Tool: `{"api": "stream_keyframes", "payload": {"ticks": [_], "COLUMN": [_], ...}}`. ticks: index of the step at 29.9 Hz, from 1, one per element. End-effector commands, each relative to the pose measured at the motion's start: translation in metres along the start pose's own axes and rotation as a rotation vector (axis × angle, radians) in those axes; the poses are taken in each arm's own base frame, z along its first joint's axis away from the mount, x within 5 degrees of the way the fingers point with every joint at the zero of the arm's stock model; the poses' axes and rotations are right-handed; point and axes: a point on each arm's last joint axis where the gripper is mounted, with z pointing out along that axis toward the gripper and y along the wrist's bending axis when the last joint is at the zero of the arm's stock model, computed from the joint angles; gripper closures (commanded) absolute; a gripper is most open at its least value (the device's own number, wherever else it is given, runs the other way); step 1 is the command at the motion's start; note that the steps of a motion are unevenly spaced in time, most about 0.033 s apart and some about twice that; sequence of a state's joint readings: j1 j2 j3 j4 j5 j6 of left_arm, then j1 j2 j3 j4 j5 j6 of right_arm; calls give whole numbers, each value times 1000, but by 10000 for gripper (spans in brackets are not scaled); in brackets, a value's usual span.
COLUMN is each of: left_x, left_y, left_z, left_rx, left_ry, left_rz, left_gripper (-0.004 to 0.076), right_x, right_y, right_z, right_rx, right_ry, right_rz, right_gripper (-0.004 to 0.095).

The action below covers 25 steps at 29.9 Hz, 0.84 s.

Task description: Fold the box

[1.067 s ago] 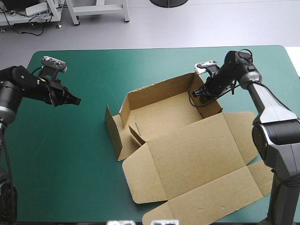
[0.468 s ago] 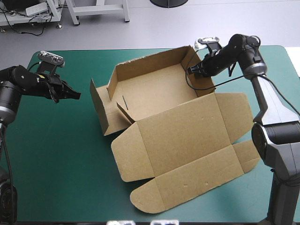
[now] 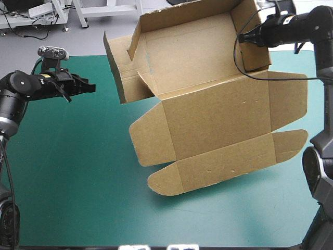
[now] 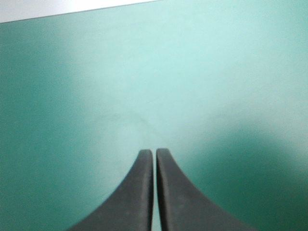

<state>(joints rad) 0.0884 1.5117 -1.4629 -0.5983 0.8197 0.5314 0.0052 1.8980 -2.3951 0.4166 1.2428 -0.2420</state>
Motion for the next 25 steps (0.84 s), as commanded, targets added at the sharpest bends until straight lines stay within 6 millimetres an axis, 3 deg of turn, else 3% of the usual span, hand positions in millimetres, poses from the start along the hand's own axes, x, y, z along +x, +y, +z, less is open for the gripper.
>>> {"api": "stream_keyframes", "payload": {"ticks": [1, 4, 8, 25], "left_x": [-23, -29, -34, -32], "left_y": [-17, -24, -35, -67], "left_z": [-17, -18, -21, -41], "left_rx": [127, 231, 380, 773], "left_ry": [-194, -258, -301, -260], "left_rz": [-74, -120, -154, -124], "left_gripper": [710, 710, 710, 710], "right_x": [-15, -16, -17, -16], "right_y": [21, 28, 32, 38], "right_z": [-64, -81, -88, -83], "right_rx": [-22, -20, -30, -42], "right_ry": [-141, -172, -187, -174], "right_rz": [-21, -50, -52, -63], "right_gripper": [928, 928, 928, 927]}}
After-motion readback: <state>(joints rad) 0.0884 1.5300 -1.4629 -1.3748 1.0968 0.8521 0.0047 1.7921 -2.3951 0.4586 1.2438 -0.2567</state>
